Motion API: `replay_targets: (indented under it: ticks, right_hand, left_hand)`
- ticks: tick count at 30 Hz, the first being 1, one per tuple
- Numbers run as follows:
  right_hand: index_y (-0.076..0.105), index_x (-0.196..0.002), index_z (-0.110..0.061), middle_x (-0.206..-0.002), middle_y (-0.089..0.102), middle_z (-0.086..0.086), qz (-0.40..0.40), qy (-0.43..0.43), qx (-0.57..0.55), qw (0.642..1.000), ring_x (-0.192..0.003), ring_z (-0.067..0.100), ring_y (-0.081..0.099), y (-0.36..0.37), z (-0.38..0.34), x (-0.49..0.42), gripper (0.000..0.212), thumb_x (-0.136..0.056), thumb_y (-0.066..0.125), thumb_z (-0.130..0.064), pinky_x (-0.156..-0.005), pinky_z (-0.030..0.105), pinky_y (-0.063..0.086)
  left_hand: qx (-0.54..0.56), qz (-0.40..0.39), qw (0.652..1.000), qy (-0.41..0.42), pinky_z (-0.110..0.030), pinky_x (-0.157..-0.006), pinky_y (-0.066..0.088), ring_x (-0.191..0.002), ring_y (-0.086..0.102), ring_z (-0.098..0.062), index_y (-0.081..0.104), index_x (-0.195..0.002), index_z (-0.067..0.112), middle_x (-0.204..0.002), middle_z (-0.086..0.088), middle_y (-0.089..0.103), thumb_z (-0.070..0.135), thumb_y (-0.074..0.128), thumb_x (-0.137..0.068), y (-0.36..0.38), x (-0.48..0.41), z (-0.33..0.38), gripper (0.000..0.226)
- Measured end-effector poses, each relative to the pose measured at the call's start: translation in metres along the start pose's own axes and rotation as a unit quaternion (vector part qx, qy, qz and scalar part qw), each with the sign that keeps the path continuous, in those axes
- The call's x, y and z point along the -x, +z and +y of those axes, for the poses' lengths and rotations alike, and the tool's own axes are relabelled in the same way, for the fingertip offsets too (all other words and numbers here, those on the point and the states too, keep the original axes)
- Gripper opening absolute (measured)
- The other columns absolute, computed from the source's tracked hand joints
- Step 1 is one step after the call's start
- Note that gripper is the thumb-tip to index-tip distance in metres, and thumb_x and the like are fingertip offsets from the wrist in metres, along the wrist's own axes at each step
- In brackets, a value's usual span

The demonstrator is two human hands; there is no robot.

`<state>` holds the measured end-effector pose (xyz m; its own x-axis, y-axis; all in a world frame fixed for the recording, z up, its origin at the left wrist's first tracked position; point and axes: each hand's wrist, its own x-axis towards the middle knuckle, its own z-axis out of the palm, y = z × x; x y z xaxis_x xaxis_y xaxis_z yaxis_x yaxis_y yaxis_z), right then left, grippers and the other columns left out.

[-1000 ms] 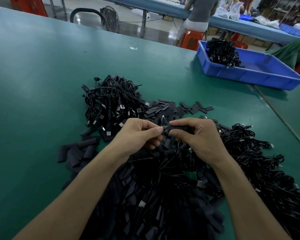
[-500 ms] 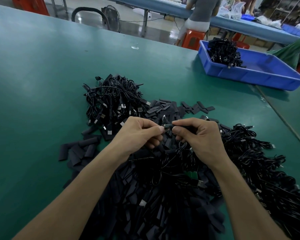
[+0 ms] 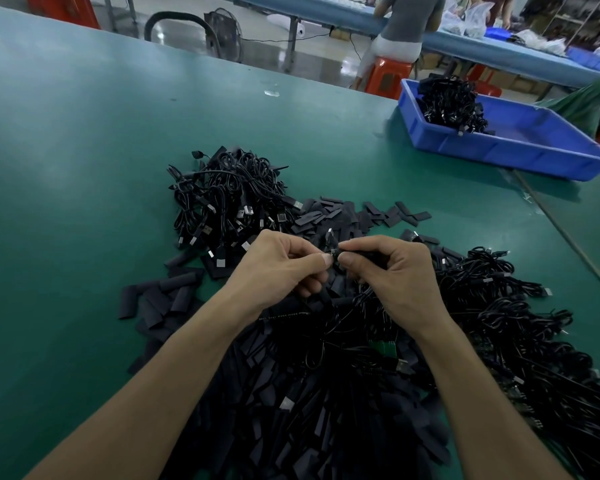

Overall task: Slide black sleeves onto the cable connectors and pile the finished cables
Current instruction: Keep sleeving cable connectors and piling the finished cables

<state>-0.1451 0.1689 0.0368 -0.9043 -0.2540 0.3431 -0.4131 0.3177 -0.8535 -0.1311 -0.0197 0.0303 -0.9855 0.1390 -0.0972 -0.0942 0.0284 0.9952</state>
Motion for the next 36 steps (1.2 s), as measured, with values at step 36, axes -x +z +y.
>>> replay_targets:
  ticks: [36]
  right_hand:
    - [0.067, -0.106, -0.049, -0.086, 0.077, 0.001, 0.173, 0.058, -0.138, 0.973, -0.079, 0.019, 0.074, 0.043, -0.013, -0.001, 0.035, -0.086, 0.072, -0.02, -0.078, 0.045, 0.062]
  left_hand:
    - [0.042, 0.066, 0.992, 0.1, -0.028, -0.065, 0.058, -0.075, 0.075, -0.021, 0.078, -0.095, 0.009, -0.08, -0.006, 0.077, 0.016, 0.06, -0.1, 0.027, 0.001, -0.012, 0.019]
